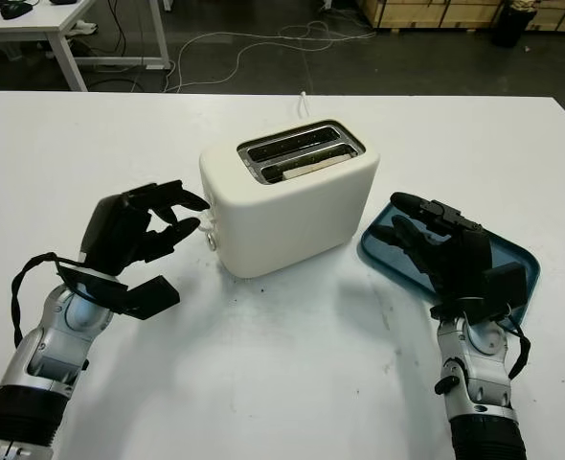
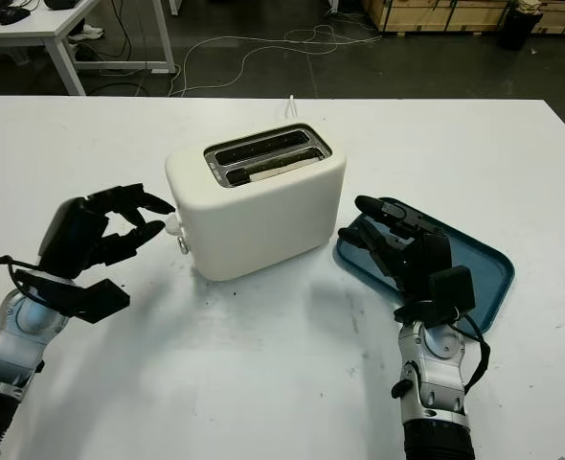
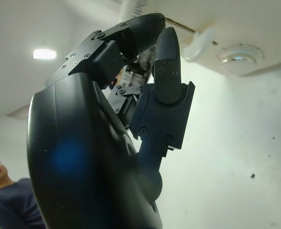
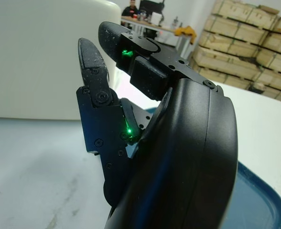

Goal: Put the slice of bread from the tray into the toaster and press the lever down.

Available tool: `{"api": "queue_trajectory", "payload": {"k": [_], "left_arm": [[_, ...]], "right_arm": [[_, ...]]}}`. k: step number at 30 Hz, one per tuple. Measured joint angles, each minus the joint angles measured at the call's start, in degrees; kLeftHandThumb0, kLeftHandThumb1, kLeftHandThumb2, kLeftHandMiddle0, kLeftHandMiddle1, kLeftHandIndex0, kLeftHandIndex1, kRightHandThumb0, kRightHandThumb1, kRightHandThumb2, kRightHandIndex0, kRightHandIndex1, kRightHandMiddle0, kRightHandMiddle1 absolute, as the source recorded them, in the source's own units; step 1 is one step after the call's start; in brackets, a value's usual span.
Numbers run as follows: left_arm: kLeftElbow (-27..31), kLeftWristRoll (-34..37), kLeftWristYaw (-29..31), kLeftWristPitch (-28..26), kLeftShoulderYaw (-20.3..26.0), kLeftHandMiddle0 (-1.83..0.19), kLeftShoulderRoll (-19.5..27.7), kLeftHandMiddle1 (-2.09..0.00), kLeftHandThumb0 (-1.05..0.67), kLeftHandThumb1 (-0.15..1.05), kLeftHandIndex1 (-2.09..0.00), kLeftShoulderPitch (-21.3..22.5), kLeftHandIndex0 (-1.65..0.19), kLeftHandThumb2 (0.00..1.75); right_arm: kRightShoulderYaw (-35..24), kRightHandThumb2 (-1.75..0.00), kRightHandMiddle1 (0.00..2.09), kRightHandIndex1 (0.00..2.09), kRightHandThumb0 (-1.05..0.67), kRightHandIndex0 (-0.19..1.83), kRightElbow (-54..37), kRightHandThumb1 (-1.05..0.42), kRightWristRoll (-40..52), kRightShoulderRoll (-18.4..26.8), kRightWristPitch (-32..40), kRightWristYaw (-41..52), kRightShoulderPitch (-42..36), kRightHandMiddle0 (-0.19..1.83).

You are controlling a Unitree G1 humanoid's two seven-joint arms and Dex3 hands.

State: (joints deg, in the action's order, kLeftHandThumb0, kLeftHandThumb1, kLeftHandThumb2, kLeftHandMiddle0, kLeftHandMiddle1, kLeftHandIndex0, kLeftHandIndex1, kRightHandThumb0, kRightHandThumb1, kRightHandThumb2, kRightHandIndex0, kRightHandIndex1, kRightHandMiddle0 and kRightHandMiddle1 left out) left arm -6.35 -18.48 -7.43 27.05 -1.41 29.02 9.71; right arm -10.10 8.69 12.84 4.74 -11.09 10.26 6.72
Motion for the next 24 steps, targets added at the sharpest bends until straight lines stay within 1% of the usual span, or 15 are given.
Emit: {"api": "queue_trajectory", "payload": {"k": [5, 11, 14, 15, 19, 22, 24], "left_arm": [[2.29, 0.92, 0.17, 0.67, 2.88, -0.64, -1.29, -1.5, -0.37, 0.92, -0.84, -3.3, -0.77, 0.31], [2.64, 1.08, 0.47, 1.03, 5.25, -0.64, -2.02, -1.49, -0.39, 0.92, -0.83, -4.76, -0.76, 0.31], [3.48, 1.02, 0.48, 0.94, 6.5, -0.67, -2.19, -1.44, -0.42, 0.92, -0.74, -4.81, -0.79, 0.3], [3.97, 1.02, 0.47, 0.74, 6.96, -0.69, -2.29, -1.36, -0.42, 0.92, -0.68, -4.82, -0.81, 0.3], [5.0, 1.02, 0.79, -0.02, 7.35, -0.73, -3.34, -1.21, -0.41, 0.92, -0.53, -4.83, -0.85, 0.25], [5.0, 0.94, 1.85, -0.04, 7.35, -0.71, -3.23, -1.29, -0.38, 0.92, -0.47, -4.82, -0.88, 0.18], [4.99, -0.09, 2.71, 0.14, 7.36, -0.73, -2.21, -1.34, -0.36, 0.92, -0.45, -4.61, -0.91, 0.13]], "right_arm": [[-0.08, 0.0, 0.0, 0.0, -0.41, 1.29, 0.74, -0.9, 0.0, -0.02, -0.02, 0.0, 1.59, 1.1], [-0.08, 0.0, 0.0, 0.0, -0.4, 1.28, 0.87, -0.9, -0.13, 0.0, -0.02, -0.34, 2.6, 1.11], [-0.16, 0.0, 0.0, 0.0, -0.4, 1.27, 0.88, -0.9, 0.04, 0.0, -0.02, -0.21, 2.61, 1.12], [-0.21, 0.0, 0.01, 0.0, -0.4, 1.27, 0.9, -0.9, 0.07, 0.0, -0.02, -0.15, 2.62, 1.12], [-0.24, 0.0, 0.0, 0.0, -0.4, 1.27, 0.97, -0.9, 0.04, 0.0, -0.05, -0.12, 2.64, 1.11], [-0.25, 0.0, 0.0, 0.0, -0.41, 1.28, 1.01, -0.9, 0.03, 0.07, -0.12, -0.11, 2.64, 1.12], [-0.24, 0.0, 0.0, 0.0, -0.4, 1.28, 1.01, -0.9, 0.03, 0.08, -0.12, -0.12, 2.64, 1.12]]}}
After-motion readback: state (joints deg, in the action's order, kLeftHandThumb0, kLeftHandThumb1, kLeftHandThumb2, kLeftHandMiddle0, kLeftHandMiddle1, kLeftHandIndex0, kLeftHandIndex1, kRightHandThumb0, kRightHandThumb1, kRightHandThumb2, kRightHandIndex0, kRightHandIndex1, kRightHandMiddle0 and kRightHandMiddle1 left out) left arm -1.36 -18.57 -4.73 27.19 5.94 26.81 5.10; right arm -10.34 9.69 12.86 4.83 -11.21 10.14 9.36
